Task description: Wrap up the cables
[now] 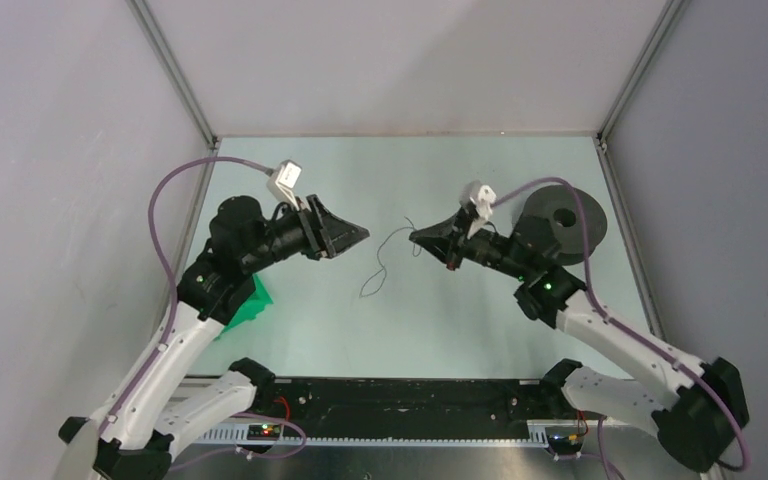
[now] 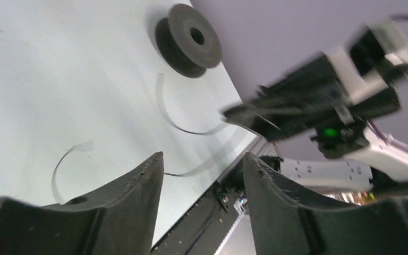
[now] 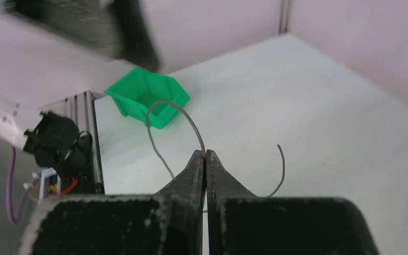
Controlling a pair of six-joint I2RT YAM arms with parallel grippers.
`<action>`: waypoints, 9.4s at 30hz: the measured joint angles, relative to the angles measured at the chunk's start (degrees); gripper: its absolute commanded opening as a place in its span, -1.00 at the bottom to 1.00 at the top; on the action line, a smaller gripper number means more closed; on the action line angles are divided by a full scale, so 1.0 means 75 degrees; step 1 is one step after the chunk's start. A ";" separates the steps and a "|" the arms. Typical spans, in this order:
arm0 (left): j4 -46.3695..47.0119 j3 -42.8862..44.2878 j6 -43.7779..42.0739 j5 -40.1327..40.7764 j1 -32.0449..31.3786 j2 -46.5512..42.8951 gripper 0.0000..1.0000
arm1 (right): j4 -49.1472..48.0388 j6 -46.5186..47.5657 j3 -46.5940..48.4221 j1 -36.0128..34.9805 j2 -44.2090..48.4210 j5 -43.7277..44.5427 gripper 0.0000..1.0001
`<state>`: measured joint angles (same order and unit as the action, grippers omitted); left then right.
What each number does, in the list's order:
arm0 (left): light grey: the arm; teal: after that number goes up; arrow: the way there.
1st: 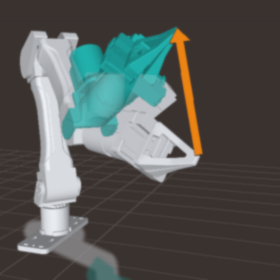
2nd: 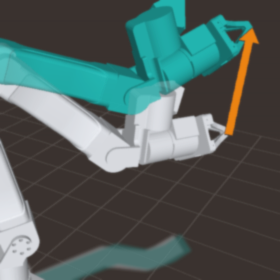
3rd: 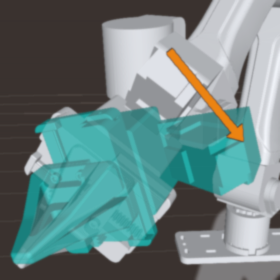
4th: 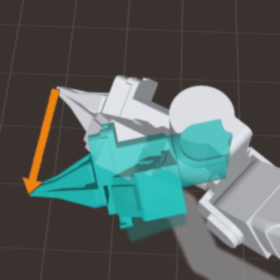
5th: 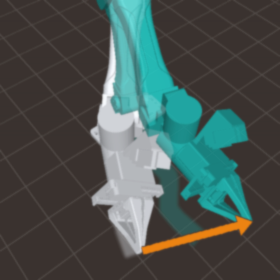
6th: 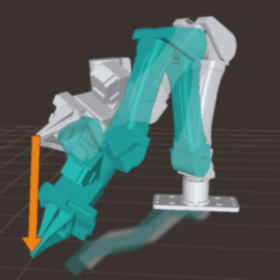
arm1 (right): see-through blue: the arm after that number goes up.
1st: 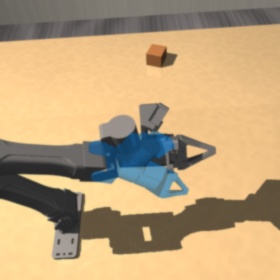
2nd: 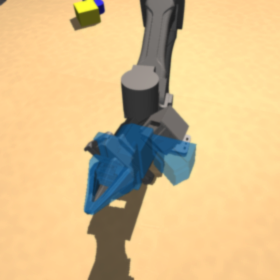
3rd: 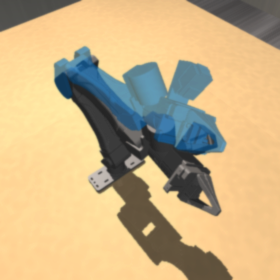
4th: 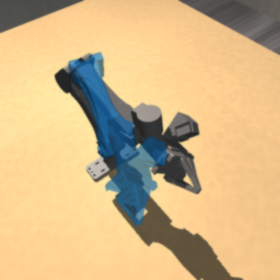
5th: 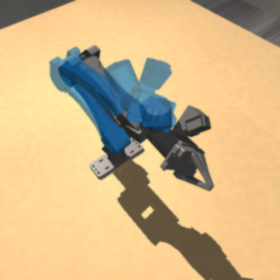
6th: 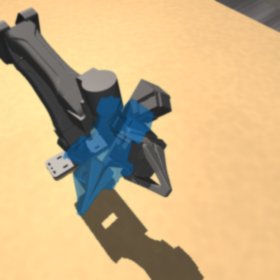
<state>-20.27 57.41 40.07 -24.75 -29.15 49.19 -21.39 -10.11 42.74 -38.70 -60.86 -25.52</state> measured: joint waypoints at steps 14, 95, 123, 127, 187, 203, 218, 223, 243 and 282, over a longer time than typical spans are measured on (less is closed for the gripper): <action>-0.0265 0.0799 -0.0629 -0.0976 0.0557 0.1495 0.36 | 0.1816 0.6610 -0.0213 -0.1478 0.1749 -0.1020 -1.00; -0.0393 -0.0848 -0.3812 0.3713 0.0764 -0.1649 -1.00 | 0.3022 0.2736 0.0478 0.2506 -0.1212 0.5517 0.50; -0.0393 -0.1215 -0.3952 0.4284 0.0764 -0.2259 -1.00 | 0.4593 0.2337 0.2862 0.6006 -0.4945 0.5514 -0.54; -0.0393 -0.1215 -0.3955 0.4334 0.0764 -0.2259 -1.00 | 0.4505 0.2352 0.3118 0.5954 -0.5278 0.5018 -0.54; 0.0816 -0.1699 -0.4351 -0.1376 0.0341 -0.1862 -1.00 | 0.5222 0.1390 0.2911 -0.0332 -0.0487 -0.0606 -0.19; 0.1000 -0.1699 -0.4360 -0.2442 0.0254 -0.1859 -1.00 | 0.3800 0.3334 0.2830 -0.1408 -0.0670 -0.2034 -0.03; 0.1035 -0.1699 -0.4363 -0.2597 0.0254 -0.1856 -1.00 | 0.2932 0.3182 0.2806 -0.1577 -0.1454 -0.2410 -0.28; 0.1035 -0.1699 -0.4363 -0.2597 0.0254 -0.1859 -1.00 | 0.2766 0.3025 0.2801 -0.1577 -0.1559 -0.2419 -0.44; 0.1070 -0.1801 -0.4301 -0.0863 0.0233 -0.2043 0.20 | 0.2812 0.1128 0.2760 0.2031 -0.0166 -0.2005 -1.00; 0.4138 -0.2821 -0.0332 0.0994 0.0402 0.3815 0.39 | 0.4130 -0.0650 -0.0227 0.3797 0.2404 0.0425 -1.00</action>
<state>10.76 36.25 37.58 -17.30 -26.13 77.80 9.58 -14.98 41.04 -10.22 -42.83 -22.33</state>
